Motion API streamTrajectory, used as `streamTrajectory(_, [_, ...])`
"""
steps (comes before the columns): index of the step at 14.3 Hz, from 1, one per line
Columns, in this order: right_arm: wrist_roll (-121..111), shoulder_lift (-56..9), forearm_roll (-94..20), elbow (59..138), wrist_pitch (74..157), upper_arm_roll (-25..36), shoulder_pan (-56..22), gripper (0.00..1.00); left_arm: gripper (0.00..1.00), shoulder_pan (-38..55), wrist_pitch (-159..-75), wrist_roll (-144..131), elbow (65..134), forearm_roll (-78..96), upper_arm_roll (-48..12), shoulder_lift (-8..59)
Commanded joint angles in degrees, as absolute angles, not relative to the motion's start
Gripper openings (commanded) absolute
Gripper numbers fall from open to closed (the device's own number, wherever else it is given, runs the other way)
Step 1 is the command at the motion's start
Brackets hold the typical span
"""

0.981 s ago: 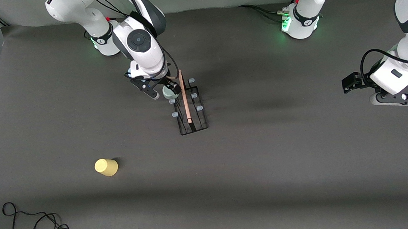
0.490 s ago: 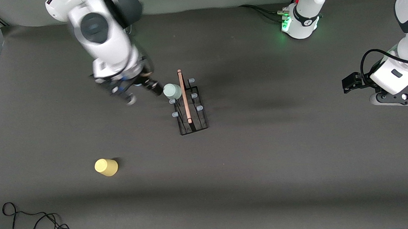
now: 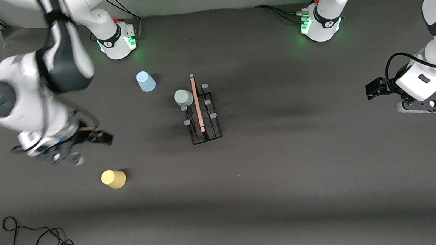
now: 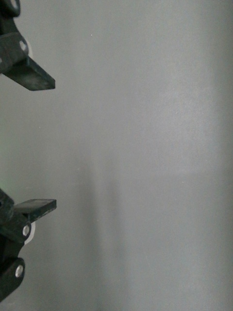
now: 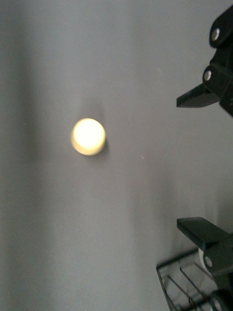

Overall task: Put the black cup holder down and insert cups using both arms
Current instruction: 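Release the green cup and move the right gripper to the yellow cup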

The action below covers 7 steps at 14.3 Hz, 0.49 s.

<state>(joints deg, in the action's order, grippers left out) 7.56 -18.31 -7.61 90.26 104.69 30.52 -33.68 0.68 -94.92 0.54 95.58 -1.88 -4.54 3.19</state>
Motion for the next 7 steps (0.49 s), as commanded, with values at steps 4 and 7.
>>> streamTrajectory(4, [-5.3,-30.1,-16.7,83.2,110.6,30.5,-28.2,1.0,0.99,0.4,-94.2,1.5,95.2,-1.9,-4.7,3.2])
streamTrajectory(7, [-7.7,-35.8,-19.6,84.3,114.5,30.5,-27.7,1.0,0.99,0.4,-94.1,1.5,95.2,-1.9,-4.7,3.1])
